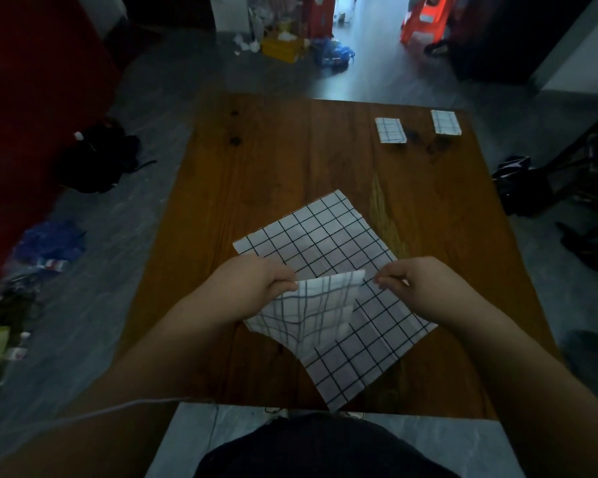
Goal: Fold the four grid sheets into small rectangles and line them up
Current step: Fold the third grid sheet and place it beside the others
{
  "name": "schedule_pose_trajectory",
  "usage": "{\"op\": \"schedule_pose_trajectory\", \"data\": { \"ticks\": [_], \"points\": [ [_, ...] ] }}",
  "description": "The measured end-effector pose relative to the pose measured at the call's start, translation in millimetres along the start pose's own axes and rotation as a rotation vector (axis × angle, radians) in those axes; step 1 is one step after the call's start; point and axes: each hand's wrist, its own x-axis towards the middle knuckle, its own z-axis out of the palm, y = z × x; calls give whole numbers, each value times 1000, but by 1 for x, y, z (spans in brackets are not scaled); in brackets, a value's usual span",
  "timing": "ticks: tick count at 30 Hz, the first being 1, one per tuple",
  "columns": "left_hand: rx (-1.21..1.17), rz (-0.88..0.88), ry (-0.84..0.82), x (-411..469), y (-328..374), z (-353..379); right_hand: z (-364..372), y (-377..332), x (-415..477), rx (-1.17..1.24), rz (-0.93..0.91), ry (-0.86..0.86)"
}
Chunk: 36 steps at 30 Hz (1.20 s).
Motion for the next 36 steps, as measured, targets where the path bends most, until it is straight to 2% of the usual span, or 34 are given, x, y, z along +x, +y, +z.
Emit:
{"op": "schedule_pose_trajectory", "data": {
  "ticks": [3, 6, 9, 16, 22, 28, 32, 36],
  "points": [
    [52, 13, -13, 2, -2, -2, 8, -20, -1, -66, -41, 116],
    [129, 90, -38, 4, 5, -3, 25, -58, 1, -17, -189, 114],
    [174, 161, -47, 3, 10, -3, 45, -77, 11, -99, -308, 61],
    [83, 127, -14, -6, -15, 2, 52, -85, 17, -218, -306, 3],
    [-104, 40, 6, -23, -58, -5, 49, -82, 12, -10, -224, 5],
    [-403, -138, 168, -33, -98, -4, 48, -82, 13, 188, -110, -29],
    [-551, -121, 182, -29, -81, 3, 53, -88, 15, 333, -87, 24],
    [-574, -60, 99, -29, -45, 12, 56, -100, 8, 496, -89, 88]
  ]
}}
